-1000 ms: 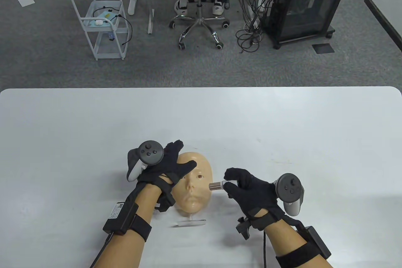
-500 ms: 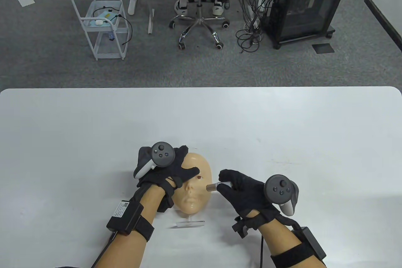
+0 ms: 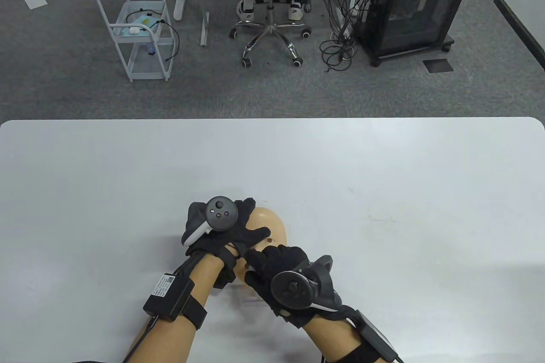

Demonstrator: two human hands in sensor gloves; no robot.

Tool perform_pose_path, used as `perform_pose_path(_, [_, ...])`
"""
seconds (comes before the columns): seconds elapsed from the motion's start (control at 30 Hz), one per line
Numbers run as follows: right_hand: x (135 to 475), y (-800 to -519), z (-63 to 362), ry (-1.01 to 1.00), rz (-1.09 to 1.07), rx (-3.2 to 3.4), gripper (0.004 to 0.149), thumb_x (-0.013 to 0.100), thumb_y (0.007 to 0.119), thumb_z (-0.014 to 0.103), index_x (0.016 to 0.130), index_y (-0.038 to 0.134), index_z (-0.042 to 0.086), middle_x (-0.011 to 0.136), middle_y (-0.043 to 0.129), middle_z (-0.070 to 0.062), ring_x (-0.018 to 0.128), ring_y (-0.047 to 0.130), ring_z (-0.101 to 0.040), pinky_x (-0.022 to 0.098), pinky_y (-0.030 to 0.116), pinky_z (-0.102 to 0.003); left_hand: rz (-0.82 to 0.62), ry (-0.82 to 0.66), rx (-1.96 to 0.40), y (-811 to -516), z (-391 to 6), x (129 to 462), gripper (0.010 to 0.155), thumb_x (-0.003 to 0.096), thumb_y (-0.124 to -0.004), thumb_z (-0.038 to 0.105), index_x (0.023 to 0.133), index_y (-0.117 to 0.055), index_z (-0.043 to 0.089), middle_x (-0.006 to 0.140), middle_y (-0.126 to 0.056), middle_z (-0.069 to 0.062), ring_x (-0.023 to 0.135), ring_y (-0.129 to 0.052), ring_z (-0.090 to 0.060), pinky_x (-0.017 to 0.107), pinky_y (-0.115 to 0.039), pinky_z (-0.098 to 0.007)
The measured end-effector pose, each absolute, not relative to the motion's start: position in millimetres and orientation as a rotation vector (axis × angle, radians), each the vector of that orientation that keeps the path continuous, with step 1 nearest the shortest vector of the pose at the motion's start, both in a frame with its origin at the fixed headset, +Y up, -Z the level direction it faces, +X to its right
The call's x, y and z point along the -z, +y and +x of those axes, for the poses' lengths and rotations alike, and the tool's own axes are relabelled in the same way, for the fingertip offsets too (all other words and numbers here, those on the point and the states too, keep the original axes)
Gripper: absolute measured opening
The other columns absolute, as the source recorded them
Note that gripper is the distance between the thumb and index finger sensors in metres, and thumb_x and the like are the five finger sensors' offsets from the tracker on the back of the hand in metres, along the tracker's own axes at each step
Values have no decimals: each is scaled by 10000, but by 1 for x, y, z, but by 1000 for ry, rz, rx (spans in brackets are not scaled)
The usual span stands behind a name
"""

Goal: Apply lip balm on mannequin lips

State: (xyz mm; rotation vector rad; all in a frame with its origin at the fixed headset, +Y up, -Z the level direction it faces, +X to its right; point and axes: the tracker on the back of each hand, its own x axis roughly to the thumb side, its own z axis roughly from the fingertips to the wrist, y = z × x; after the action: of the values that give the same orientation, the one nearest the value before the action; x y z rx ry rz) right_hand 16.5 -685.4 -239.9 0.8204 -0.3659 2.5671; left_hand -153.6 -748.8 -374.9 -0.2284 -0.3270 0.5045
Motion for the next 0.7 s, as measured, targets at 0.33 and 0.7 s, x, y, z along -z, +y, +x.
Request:
perform_pose_path(0.33, [241,-694,11,-384,845,-2634,554,451,970,460,911,798,204,672,976,-86,466,1004,-277,529,806,-537,-220,-320,-481,-748,-153,373,903,523,-859,718,1131,-467,177,1158,-530,-222,974,-694,-553,664,-567,-705])
perform_pose_path(0.7, [240,-694,11,-388,855,-2627,553,453,966,465,911,797,207,669,975,-81,460,1003,-275,528,805,-536,-217,-320,-479,-749,-153,373,899,523,-856,720,1129,-470,180,1159,-530,-219,975,-695,-551,665,-568,-703])
